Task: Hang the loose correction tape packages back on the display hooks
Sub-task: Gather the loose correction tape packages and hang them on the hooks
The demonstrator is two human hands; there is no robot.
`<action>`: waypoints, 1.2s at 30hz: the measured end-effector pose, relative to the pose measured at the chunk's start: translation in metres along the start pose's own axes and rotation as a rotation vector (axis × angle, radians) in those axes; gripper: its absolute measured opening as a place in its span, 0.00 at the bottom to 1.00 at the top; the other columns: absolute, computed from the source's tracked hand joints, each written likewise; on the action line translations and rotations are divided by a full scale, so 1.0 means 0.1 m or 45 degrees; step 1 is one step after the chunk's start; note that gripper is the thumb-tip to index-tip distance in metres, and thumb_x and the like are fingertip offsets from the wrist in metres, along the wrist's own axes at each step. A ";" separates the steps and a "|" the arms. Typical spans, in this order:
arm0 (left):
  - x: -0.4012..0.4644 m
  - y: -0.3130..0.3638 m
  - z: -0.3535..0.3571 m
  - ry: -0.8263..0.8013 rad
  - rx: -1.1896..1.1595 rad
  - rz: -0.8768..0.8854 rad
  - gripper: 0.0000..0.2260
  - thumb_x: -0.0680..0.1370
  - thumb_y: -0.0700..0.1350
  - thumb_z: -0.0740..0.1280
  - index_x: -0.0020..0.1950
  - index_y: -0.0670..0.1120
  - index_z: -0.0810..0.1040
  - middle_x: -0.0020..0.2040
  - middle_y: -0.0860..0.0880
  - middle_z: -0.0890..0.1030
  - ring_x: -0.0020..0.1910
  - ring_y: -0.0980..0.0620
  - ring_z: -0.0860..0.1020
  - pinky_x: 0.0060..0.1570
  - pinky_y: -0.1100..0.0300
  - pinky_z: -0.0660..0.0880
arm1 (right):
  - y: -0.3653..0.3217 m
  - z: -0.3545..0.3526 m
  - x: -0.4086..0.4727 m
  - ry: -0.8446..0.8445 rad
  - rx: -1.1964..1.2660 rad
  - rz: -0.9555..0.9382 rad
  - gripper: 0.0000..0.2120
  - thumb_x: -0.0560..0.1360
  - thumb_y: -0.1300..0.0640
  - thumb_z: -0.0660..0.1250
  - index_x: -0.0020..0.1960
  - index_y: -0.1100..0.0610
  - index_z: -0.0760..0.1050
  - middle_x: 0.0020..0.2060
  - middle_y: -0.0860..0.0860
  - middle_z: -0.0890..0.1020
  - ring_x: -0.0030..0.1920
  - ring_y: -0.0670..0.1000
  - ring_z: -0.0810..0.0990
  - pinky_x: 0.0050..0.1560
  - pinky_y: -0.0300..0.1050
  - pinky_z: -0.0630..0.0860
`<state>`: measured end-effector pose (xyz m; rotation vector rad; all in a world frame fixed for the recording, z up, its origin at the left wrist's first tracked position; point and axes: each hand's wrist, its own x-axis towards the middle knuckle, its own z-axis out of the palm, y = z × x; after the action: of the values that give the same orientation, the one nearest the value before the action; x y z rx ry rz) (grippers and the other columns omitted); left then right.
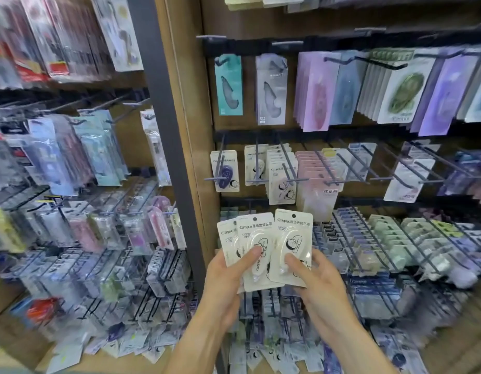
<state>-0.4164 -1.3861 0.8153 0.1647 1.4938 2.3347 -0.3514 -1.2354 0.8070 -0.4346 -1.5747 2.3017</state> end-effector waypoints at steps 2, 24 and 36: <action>0.00 0.01 -0.03 0.017 -0.007 -0.003 0.21 0.74 0.40 0.76 0.67 0.43 0.80 0.60 0.41 0.86 0.59 0.39 0.85 0.60 0.39 0.80 | 0.00 0.01 0.01 -0.031 -0.013 -0.014 0.16 0.77 0.60 0.72 0.64 0.56 0.78 0.55 0.53 0.87 0.56 0.55 0.86 0.56 0.55 0.80; -0.08 0.11 -0.45 0.262 -0.115 0.054 0.25 0.69 0.40 0.77 0.67 0.43 0.81 0.58 0.42 0.87 0.56 0.40 0.86 0.46 0.47 0.85 | -0.01 0.62 0.57 -0.020 -0.124 -0.117 0.10 0.78 0.59 0.73 0.59 0.55 0.81 0.53 0.50 0.88 0.54 0.52 0.87 0.58 0.56 0.82; -0.08 0.18 -0.50 0.218 -0.049 0.065 0.25 0.69 0.41 0.78 0.66 0.44 0.81 0.58 0.42 0.87 0.56 0.40 0.86 0.51 0.45 0.82 | -0.11 0.84 1.06 0.237 0.165 0.125 0.10 0.76 0.60 0.75 0.57 0.59 0.81 0.53 0.55 0.87 0.51 0.51 0.86 0.44 0.41 0.83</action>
<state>-0.4275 -1.4386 0.8110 -0.0078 1.5381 2.4707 -0.4818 -1.2571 0.8390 -0.6850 -1.3350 2.3416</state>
